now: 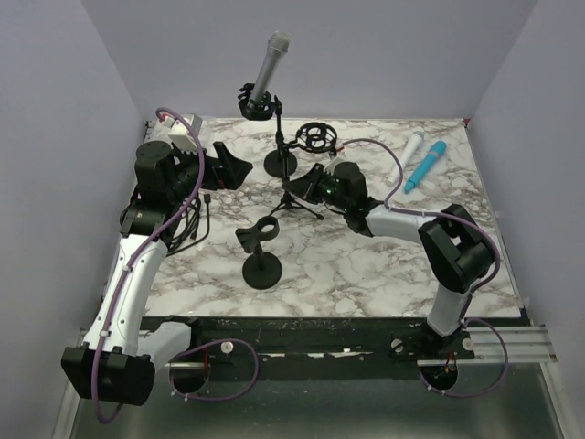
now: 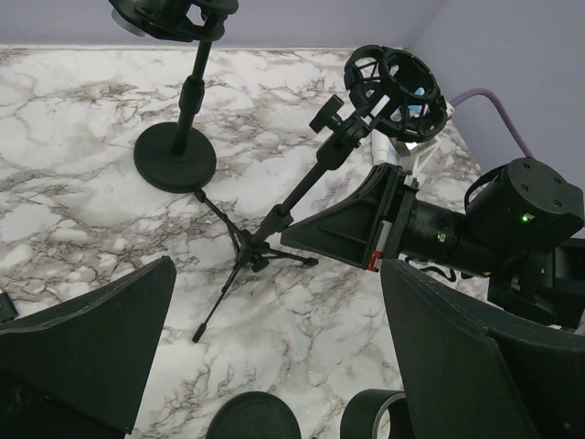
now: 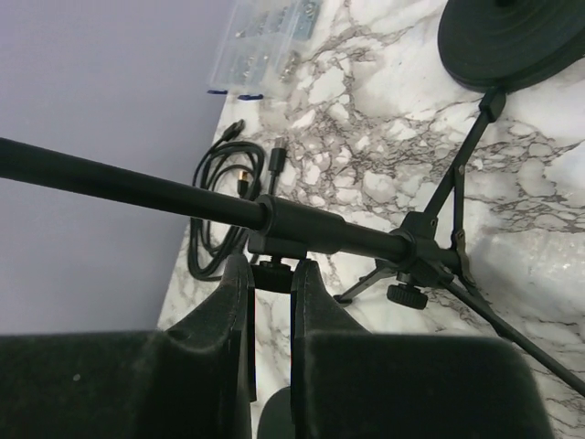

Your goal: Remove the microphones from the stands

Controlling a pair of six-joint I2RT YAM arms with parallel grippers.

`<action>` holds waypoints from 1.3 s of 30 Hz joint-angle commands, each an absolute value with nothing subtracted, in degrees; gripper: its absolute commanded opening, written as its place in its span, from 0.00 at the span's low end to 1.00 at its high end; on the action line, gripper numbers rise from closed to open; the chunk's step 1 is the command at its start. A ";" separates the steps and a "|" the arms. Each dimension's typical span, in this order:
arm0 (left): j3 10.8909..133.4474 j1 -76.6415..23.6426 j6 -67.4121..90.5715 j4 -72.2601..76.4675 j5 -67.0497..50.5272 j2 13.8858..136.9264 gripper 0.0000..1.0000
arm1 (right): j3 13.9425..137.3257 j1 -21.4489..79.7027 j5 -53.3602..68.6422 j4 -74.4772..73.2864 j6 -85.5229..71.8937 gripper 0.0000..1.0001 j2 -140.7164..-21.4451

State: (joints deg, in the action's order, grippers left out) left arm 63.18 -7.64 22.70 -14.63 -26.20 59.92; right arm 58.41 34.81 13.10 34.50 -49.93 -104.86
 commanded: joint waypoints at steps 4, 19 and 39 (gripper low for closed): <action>62.53 -8.04 22.32 -13.49 -26.11 59.06 0.99 | 59.74 38.49 -3.06 22.70 -35.73 0.01 -103.18; 62.23 -8.17 22.06 -13.49 -25.38 59.05 0.99 | 53.20 39.34 -5.62 30.97 -33.06 0.01 -102.90; 62.36 -9.31 21.18 -13.80 -25.20 60.73 0.99 | 47.43 41.52 -10.59 40.88 -22.77 0.01 -104.11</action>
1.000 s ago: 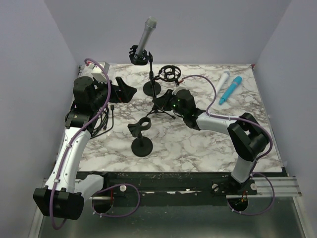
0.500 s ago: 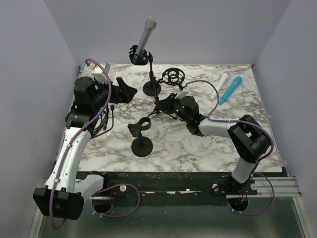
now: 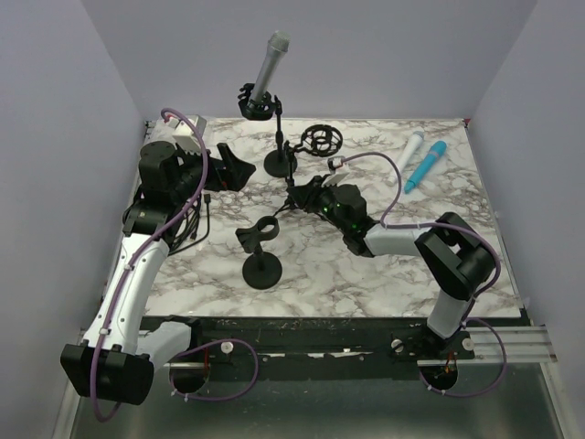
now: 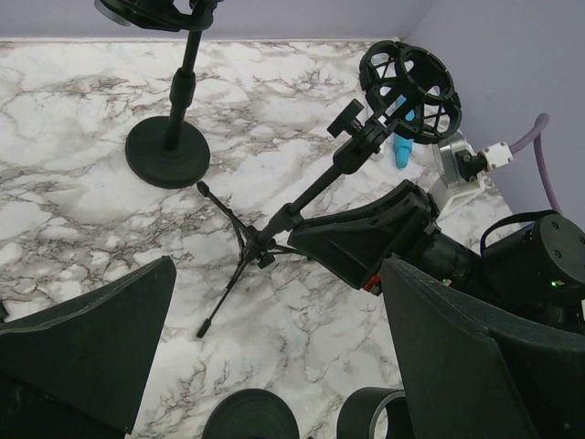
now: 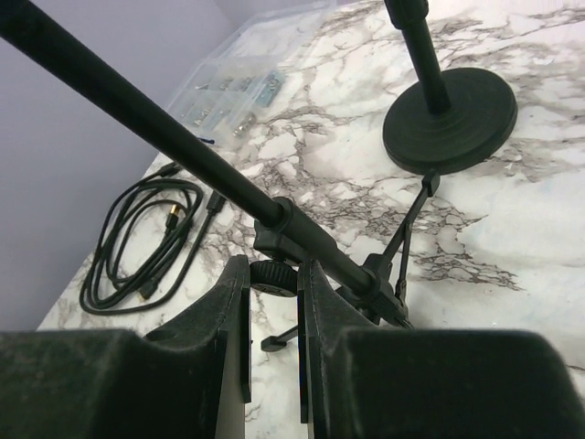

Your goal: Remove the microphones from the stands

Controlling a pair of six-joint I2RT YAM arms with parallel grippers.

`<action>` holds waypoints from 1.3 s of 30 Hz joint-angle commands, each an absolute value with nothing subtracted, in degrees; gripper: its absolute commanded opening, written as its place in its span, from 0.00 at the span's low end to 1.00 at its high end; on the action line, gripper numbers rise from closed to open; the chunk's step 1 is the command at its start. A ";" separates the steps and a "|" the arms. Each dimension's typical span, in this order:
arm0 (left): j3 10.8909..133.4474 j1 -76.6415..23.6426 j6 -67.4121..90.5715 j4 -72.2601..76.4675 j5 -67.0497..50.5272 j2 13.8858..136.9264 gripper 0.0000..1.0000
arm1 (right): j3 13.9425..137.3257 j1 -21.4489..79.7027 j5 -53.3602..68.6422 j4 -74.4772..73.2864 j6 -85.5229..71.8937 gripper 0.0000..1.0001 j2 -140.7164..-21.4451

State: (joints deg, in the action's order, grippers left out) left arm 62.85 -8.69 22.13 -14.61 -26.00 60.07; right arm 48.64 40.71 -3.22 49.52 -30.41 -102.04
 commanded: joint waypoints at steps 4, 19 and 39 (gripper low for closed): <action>62.40 -9.49 21.10 -13.96 -24.99 60.84 0.98 | 48.16 41.94 -16.74 37.24 -15.03 0.01 -104.03; 62.49 -9.67 21.18 -14.05 -25.10 61.00 0.98 | 52.07 48.67 -34.39 36.42 16.02 0.01 -106.71; 62.40 -9.67 20.92 -14.15 -24.63 61.17 0.99 | 61.11 53.79 -34.63 26.00 21.19 0.34 -106.04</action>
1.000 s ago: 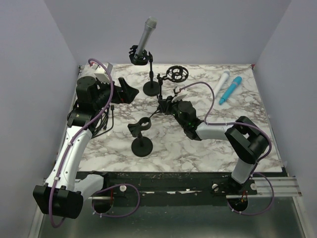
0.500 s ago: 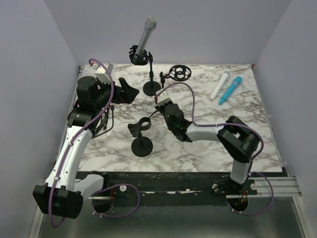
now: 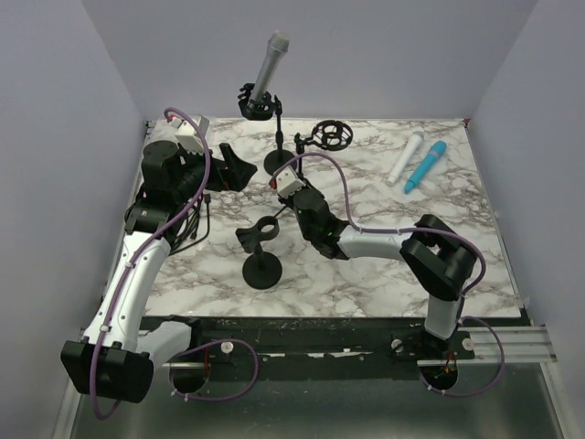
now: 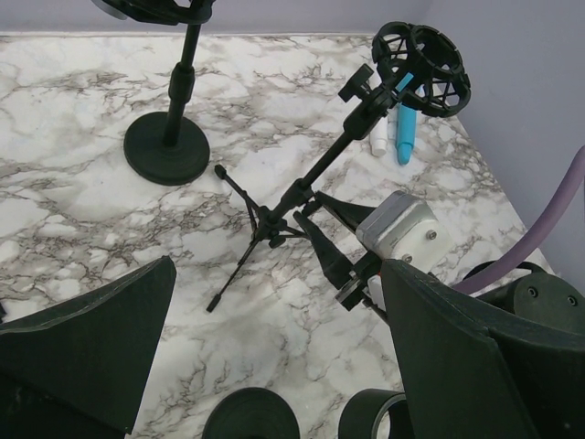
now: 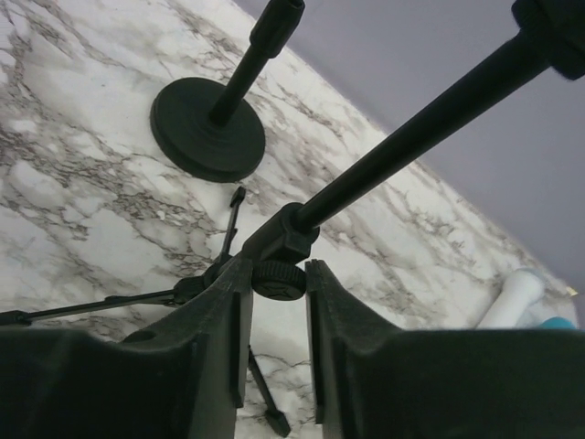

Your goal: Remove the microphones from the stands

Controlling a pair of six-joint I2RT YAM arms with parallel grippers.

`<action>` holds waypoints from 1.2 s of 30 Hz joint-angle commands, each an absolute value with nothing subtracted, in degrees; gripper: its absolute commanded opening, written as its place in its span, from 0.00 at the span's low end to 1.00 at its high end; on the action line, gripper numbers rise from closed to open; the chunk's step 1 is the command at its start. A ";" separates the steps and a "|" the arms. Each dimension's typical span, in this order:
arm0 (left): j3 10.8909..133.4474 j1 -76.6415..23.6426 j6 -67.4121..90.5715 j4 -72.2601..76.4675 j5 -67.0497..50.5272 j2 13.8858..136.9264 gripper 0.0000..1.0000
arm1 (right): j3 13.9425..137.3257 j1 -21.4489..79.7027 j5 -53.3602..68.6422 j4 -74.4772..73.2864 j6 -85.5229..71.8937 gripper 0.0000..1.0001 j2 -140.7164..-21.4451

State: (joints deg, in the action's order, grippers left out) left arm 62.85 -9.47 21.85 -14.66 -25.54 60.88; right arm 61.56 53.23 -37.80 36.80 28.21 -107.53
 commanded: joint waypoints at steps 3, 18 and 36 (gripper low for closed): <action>62.40 -9.74 20.96 -14.08 -24.82 61.57 0.99 | 60.95 53.84 -33.55 24.23 17.50 0.48 -103.46; 61.74 -11.76 34.21 -1.09 -42.89 69.05 0.98 | 55.78 52.60 -39.11 11.10 -10.31 0.76 -86.49; 78.27 -17.42 56.05 5.56 -42.88 89.37 0.81 | 38.16 51.59 -26.22 13.41 -21.98 0.77 -60.24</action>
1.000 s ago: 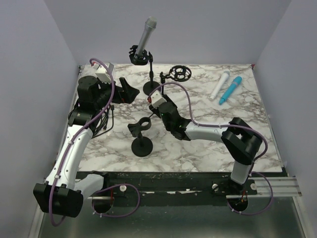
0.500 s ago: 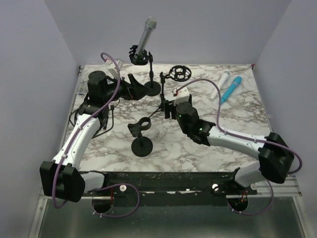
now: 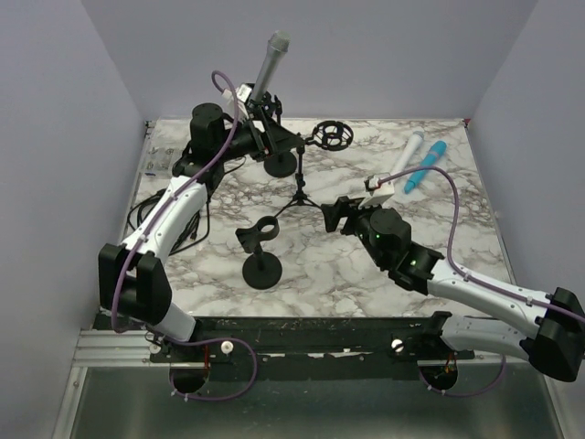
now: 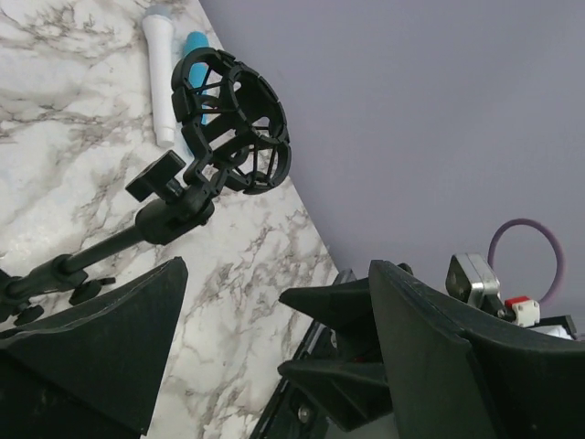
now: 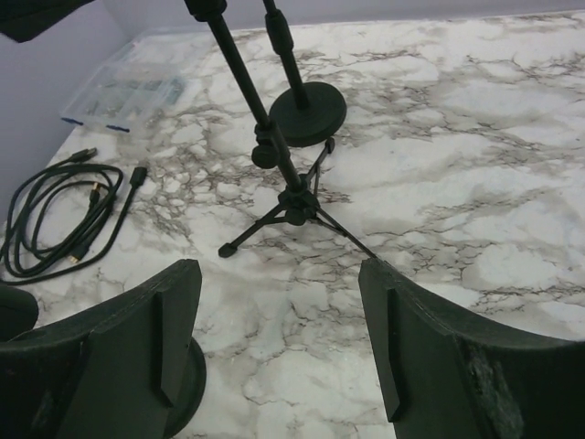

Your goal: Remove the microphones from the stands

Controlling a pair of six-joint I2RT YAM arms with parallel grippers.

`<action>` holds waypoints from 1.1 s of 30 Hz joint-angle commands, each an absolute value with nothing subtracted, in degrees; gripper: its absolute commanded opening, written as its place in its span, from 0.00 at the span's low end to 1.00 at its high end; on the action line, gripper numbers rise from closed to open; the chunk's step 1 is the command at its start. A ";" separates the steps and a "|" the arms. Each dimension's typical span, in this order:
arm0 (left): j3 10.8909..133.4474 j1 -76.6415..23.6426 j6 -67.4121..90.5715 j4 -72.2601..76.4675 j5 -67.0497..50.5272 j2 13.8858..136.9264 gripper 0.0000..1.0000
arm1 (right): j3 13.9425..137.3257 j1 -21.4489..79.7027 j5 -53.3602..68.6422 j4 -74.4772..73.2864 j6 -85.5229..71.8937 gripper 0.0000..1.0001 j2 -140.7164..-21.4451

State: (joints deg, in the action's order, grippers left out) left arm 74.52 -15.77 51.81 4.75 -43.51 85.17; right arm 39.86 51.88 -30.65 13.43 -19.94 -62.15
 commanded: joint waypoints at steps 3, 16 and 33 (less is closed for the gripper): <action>80.11 -18.21 55.78 3.99 -40.19 91.31 0.79 | 37.26 51.59 -24.83 12.58 -22.08 0.77 -58.61; 83.12 -19.77 48.31 -5.81 -28.54 93.62 0.67 | 35.31 51.60 -24.60 10.82 -21.86 0.77 -54.67; 83.96 -19.86 41.25 -10.30 -25.43 91.21 0.79 | 36.18 51.46 -26.65 11.33 -21.46 0.81 -58.03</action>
State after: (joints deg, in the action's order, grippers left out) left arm 85.23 -19.64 45.67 -9.17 -27.42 94.19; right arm 35.81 51.75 -25.65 11.84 -21.43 -56.18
